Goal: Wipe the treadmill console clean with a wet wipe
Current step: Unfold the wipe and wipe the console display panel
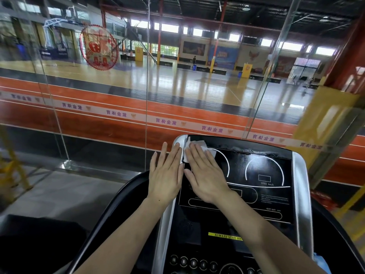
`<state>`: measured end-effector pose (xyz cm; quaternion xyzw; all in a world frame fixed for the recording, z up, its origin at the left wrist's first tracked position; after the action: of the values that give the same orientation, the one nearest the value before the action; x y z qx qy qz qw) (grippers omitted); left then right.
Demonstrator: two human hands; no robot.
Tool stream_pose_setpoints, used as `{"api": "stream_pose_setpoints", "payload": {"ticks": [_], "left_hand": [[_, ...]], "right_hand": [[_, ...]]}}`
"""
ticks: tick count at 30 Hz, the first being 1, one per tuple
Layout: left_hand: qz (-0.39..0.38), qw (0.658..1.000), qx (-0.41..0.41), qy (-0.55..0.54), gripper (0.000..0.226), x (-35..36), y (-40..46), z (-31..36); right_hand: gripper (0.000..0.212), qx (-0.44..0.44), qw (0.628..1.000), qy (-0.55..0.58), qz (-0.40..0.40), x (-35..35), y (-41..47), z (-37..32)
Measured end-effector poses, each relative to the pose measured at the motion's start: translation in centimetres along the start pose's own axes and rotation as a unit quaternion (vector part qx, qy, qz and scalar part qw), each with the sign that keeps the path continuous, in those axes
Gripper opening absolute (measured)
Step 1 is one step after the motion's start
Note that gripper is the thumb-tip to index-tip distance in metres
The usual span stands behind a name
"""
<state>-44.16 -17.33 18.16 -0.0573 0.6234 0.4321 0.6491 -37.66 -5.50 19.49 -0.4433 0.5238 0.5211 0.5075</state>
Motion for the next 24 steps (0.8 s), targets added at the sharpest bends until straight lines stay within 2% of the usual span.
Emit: {"api": "stream_pose_setpoints", "payload": {"ticks": [4,8,13,16,21,24], "left_hand": [[0.001,1.0,0.001,0.003,0.055,0.1,-0.1,0.0],[0.005,1.0,0.001,0.006,0.057,0.4,-0.1,0.2],[0.003,1.0,-0.013,0.02,0.055,0.7,-0.1,0.0],[0.002,1.0,-0.007,0.023,0.056,0.8,-0.1,0.1],[-0.002,0.999,0.004,0.039,0.057,1.1,0.0,0.5],[-0.002,0.998,0.01,0.056,0.058,1.0,0.2,0.8]], "right_hand": [[0.072,0.001,1.0,-0.002,0.004,-0.2,-1.6,2.1],[0.065,0.04,0.999,0.025,0.013,0.0,-3.4,4.2],[0.067,0.004,1.0,0.027,-0.003,0.1,-0.6,0.4],[0.065,-0.01,1.0,0.013,-0.004,0.0,-0.4,0.5],[0.063,0.075,0.996,0.042,0.022,0.3,-5.6,6.9],[0.066,0.108,0.991,0.076,0.03,0.5,-5.6,6.8]]}}
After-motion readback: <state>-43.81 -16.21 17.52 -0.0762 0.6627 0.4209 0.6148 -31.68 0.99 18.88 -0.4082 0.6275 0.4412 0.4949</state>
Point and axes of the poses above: each hand's wrist, its own y-axis towards the middle knuckle, its own x-axis out of the palm, z = x × y, the point moved 7 cm from there along y, towards the middle knuckle, and after that the axes turned 15 degrees about -z, right-handed, at the moved point
